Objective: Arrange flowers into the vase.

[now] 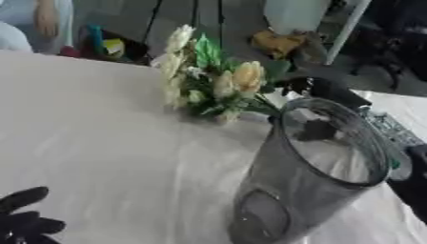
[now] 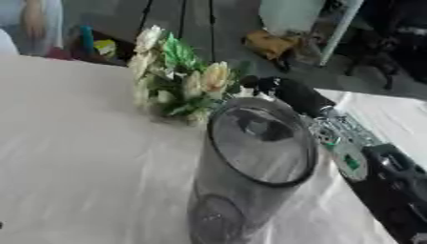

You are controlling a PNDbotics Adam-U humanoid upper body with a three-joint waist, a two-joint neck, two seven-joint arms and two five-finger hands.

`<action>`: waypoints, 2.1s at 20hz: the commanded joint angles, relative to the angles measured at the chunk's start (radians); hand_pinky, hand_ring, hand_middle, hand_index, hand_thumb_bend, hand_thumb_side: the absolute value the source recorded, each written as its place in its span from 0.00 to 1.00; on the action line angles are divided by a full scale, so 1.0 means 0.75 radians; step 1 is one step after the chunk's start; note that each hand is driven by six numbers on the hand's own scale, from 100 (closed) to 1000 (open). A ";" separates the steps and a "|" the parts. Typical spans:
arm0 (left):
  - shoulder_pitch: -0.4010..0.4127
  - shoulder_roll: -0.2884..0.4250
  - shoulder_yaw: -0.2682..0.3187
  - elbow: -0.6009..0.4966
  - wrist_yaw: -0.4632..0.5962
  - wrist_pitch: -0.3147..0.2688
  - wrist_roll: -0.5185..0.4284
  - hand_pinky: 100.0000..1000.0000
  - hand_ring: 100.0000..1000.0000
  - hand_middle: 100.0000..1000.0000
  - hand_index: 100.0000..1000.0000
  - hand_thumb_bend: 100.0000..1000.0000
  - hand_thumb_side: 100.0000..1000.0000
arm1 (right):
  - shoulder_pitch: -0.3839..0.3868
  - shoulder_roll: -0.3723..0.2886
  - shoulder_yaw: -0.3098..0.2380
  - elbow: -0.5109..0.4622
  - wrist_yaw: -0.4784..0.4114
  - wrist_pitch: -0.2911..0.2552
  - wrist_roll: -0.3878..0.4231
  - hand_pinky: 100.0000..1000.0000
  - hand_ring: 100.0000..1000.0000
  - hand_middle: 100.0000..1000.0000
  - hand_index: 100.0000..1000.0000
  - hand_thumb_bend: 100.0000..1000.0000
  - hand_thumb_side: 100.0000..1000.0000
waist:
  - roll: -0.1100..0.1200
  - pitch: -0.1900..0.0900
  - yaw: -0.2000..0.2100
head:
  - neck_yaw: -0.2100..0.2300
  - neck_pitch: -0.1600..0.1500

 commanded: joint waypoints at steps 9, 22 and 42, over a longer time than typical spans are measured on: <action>-0.018 0.002 -0.012 -0.018 -0.005 0.003 -0.007 0.57 0.71 0.87 0.82 0.10 1.00 | -0.018 -0.019 -0.013 0.007 0.042 0.011 0.020 0.72 0.76 0.67 0.90 0.25 0.86 | -0.029 0.007 0.012 | -0.016 -0.029; -0.017 0.000 -0.014 -0.018 -0.020 -0.001 -0.005 0.57 0.71 0.87 0.82 0.09 1.00 | -0.018 -0.012 -0.015 0.020 0.026 0.048 -0.022 0.63 0.66 0.48 0.76 0.07 0.81 | -0.029 0.027 0.017 | -0.030 -0.034; -0.024 0.000 -0.019 -0.018 -0.041 -0.009 -0.008 0.58 0.70 0.87 0.82 0.09 1.00 | -0.001 -0.016 -0.038 0.047 0.017 0.029 0.026 0.72 0.83 0.69 0.88 0.12 0.81 | -0.040 0.061 0.035 | -0.056 -0.057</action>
